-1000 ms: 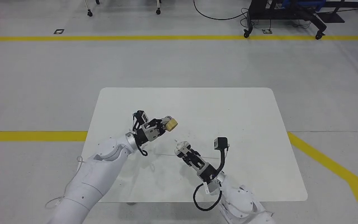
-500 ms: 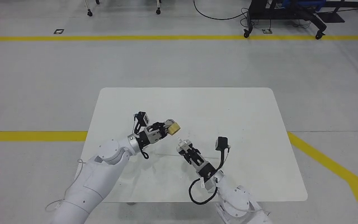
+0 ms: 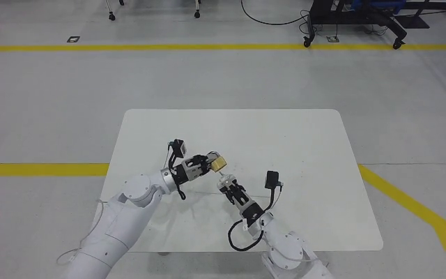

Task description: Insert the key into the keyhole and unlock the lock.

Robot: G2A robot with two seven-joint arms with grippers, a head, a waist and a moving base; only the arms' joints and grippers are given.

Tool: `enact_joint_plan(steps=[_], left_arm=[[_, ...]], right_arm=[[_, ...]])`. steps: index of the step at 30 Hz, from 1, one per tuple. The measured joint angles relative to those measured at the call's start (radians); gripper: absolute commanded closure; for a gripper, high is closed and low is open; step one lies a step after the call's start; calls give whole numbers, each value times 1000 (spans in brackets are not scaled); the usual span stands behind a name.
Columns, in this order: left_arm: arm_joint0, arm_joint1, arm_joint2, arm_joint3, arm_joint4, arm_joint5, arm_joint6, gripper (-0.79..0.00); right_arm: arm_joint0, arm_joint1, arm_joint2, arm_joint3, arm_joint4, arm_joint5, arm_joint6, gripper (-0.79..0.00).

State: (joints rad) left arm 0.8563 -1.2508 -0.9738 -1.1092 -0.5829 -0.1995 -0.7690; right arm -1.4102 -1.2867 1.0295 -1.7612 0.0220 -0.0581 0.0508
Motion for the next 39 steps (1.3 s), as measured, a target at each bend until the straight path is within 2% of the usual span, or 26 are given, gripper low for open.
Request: enact_joint_plan(steps=[34,35,36,37,38,39], left_arm=[[18,-17,-22,-13,99,-4,17,0],[18,-17,-22,-14,102,-4,17,0],[19,-17,-23,-15,105,-5,17,0],[20,-17,-24,-16,107,-6,17,0],[20,-18,-25,-16,109,-6,17,0],[21,-18,-26,-17,110,-6,18,0]], right_arm=[[32,-39,-31,40,-93,45,-89,0],[32,-40,-31,41,-93,45,-89,-185],[32,-41,-30,40,-92,45,-89,-296],[32,-42,-29,40,-90,45,-90,-517],[31,-43,-28,39,-90,44,-92,-548],[30,-43,-26,38,-89,42,-92,-536]])
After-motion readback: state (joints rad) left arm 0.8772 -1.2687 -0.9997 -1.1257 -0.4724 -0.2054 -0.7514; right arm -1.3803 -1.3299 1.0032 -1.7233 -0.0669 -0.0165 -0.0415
